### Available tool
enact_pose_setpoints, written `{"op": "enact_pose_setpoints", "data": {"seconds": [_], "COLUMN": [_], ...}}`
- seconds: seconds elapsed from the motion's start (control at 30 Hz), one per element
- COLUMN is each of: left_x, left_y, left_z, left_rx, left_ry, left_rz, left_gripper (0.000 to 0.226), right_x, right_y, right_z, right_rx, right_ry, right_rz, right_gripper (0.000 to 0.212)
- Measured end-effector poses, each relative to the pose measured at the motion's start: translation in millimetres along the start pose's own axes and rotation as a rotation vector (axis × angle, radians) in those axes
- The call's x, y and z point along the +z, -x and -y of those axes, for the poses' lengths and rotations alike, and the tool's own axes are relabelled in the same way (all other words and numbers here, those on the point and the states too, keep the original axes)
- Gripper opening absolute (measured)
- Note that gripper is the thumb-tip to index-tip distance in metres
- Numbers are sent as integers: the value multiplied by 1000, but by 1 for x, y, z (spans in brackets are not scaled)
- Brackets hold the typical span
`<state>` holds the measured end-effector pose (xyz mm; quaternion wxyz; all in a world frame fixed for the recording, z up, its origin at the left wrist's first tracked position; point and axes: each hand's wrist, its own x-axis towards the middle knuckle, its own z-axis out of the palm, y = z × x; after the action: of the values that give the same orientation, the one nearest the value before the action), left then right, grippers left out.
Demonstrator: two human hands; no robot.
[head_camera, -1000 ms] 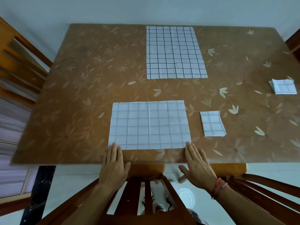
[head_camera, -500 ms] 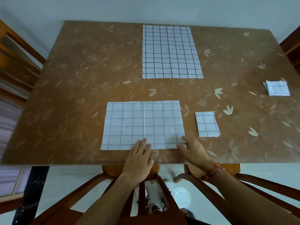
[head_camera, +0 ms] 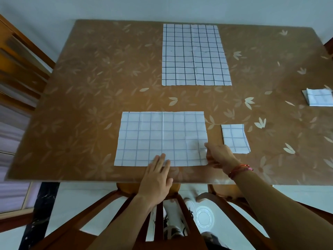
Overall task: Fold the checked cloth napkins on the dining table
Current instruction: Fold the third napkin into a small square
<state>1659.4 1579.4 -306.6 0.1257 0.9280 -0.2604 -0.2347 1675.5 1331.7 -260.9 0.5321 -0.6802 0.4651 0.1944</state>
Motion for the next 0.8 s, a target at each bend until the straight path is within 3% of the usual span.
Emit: {"op": "enact_pose_setpoints", "data": {"seconds": [0.13,0.27,0.4,0.6,0.8], "left_x": [-1,-2,-3,-3,-6], "left_y": [0,1,1,-2,-16], "left_z": [0,0,-1,-9,-37], "left_rx": [-1,-3,0,-33,-131], "left_ry": [9,8,8,6,-79], "left_rz": [-5,-11,-14,-72,-88], "left_gripper": [63,63,63,67,76], "right_x": [1,0,-3,-7,-4], "right_y": [-5,-14,-16,-1,38], "right_z": [8,11,12,2,-6], "right_rx": [-9,-101,-125,-91,-8], "right_ry": [40,91,145,-65,-253], "right_rz": [-19,-84,-38,38,262], "right_gripper": [43,28,17,14,17]}}
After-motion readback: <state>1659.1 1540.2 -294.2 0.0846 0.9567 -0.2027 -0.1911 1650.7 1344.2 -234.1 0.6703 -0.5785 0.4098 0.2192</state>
